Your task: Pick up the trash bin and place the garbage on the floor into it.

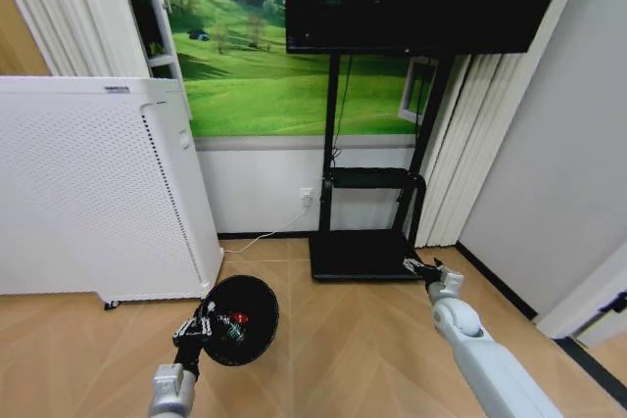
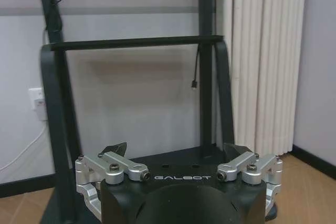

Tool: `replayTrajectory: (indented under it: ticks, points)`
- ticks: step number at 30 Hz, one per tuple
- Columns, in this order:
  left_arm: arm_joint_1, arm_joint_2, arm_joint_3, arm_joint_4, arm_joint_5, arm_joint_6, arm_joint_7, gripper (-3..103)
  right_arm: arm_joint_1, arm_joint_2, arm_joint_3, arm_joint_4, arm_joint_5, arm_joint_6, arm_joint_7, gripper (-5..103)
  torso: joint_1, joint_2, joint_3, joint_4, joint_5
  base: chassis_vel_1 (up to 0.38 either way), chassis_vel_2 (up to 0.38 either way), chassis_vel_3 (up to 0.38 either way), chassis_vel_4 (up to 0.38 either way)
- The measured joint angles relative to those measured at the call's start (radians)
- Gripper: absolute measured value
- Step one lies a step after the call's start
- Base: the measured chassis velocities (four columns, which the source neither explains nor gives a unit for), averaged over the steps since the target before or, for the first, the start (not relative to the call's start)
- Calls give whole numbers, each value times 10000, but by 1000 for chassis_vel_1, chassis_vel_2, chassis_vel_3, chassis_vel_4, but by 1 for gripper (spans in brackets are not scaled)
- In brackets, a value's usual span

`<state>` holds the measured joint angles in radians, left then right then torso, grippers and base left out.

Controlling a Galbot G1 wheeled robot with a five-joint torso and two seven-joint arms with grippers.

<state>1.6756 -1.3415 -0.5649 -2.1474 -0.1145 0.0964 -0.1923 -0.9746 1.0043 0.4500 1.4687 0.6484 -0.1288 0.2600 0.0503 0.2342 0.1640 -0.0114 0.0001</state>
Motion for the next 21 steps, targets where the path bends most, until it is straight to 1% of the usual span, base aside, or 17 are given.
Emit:
replayTrajectory:
  ticks: [1,3,4,6,8,9,11,12,13,16,21]
  points:
    - [-2,1,-1,-7,0,-12,0,6,-1,1,-1,0,0,0,-2,100,0,-1,1,3,4,333,351,-329,-299]
    - [-1,5,-4,-9,1,-18,-9,6,-1,2,-3,-1,1,-1,-1,100,0,-1,2,2,1,215,270,-301,-299]
    - [0,5,14,-9,1,-18,-6,6,0,1,-1,0,0,0,0,100,0,1,-1,1,-12,215,104,-219,-224]
    - [0,8,24,-6,6,-18,-18,6,-1,2,-2,-1,0,0,-1,100,0,1,1,4,1,163,89,-112,-121]
    - [6,8,41,6,12,-18,-20,6,-1,2,-3,0,1,0,-2,100,0,1,0,9,3,120,75,-112,-85]
    - [15,9,76,27,29,-19,-22,6,0,2,-2,0,0,0,-1,100,0,1,0,6,-5,0,0,0,0]
    - [22,1,122,55,53,-18,-23,6,-1,1,-2,-2,0,0,0,100,1,1,1,0,6,-48,-27,54,29]
    - [22,1,122,55,53,-18,-23,6,-1,1,-2,-2,0,0,0,100,1,1,1,0,6,-83,-27,54,32]
    - [21,-5,145,59,64,-23,-21,6,-1,0,-1,-3,0,0,2,100,1,1,1,-6,2,-93,-70,64,32]
    - [16,-24,195,75,83,-24,-16,6,-1,-2,3,-4,0,0,5,100,1,1,1,-7,3,-88,-64,61,47]
    - [-2,-44,231,114,106,-25,-13,6,-1,-2,3,-3,0,0,5,100,0,1,1,0,-1,0,0,0,0]
